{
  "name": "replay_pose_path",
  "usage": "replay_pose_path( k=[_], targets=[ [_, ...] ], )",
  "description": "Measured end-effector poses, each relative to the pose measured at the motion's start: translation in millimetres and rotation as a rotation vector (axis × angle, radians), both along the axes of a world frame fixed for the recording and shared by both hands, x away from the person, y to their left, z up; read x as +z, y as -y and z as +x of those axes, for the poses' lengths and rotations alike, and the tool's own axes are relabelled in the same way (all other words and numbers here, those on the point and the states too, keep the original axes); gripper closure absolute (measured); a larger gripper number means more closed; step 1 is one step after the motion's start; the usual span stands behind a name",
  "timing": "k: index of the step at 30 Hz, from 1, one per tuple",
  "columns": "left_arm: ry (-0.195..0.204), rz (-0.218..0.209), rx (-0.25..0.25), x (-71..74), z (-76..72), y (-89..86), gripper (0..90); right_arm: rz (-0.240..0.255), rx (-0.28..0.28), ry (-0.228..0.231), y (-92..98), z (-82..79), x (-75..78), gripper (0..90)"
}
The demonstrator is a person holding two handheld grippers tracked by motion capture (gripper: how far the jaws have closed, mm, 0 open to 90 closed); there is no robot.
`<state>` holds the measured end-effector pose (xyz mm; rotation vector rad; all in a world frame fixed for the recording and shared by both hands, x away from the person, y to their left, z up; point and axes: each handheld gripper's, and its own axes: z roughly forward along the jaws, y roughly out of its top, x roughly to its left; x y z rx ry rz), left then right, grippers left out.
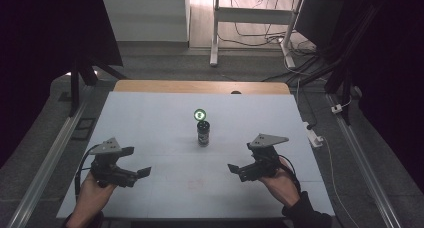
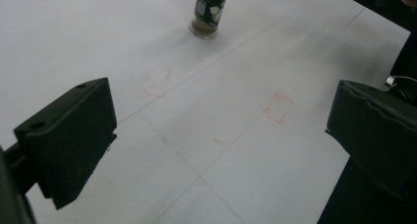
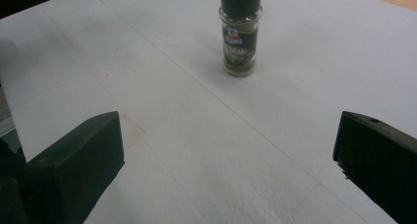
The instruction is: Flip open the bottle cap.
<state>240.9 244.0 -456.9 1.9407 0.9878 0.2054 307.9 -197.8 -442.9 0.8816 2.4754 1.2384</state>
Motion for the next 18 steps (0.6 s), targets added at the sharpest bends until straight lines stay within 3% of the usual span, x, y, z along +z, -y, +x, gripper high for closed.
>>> replay_pose_path(
  k=[10,18],
  targets=[
    [-0.012,-0.009,0.073,-6.1,-25.4,-26.4,0.0,-0.008,-0.073,0.014,31.2,-17.4,-1.1,0.0],
    [-0.016,0.021,0.122,-10.4,-39.2,-39.6,0.0,-0.007,-0.154,0.01,62.0,-30.6,-2.7,0.0]
  ],
)
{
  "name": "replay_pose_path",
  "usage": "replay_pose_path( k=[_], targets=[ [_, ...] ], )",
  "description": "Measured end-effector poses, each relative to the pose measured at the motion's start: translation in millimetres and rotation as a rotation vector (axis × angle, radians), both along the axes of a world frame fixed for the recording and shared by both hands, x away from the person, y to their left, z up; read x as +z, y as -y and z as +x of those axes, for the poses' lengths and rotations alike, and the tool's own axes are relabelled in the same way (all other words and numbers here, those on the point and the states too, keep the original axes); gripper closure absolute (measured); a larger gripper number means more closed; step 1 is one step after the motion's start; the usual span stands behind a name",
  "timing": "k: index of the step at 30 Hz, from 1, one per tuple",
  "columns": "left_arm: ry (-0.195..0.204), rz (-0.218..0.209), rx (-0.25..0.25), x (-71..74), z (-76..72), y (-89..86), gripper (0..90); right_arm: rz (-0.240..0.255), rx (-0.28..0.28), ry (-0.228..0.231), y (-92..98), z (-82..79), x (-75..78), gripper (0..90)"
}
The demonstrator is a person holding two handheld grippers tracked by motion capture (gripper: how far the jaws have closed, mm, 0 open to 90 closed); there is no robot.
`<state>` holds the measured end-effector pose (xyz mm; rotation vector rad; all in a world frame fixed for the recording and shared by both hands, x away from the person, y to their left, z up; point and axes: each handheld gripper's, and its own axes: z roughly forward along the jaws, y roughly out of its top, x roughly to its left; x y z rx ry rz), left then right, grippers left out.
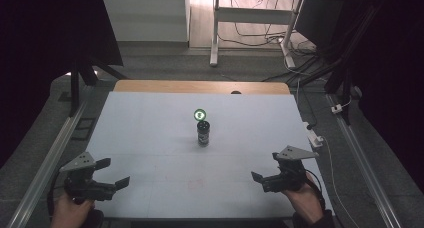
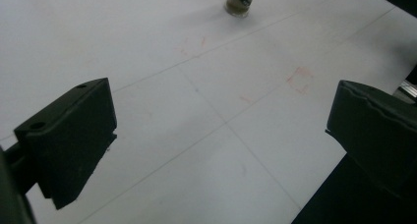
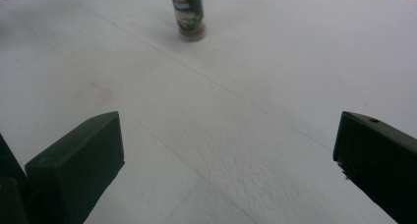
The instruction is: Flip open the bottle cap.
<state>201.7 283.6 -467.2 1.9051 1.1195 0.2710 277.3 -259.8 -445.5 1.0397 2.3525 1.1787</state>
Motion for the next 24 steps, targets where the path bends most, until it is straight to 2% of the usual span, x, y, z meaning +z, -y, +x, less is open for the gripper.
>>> replay_pose_path(
  k=[14,20,24],
  targets=[
    [-0.051,0.05,0.056,-12.4,-13.6,-15.0,0.0,-0.03,-0.115,-0.042,41.6,-20.1,-8.6,0.0],
    [-0.067,0.071,0.072,-12.8,-17.9,-16.7,0.0,-0.05,-0.145,-0.091,50.6,-26.2,-13.4,0.0],
    [-0.072,0.071,0.074,-12.6,-16.8,-16.3,0.0,-0.049,-0.154,-0.099,52.3,-26.5,-14.0,0.0]
  ],
)
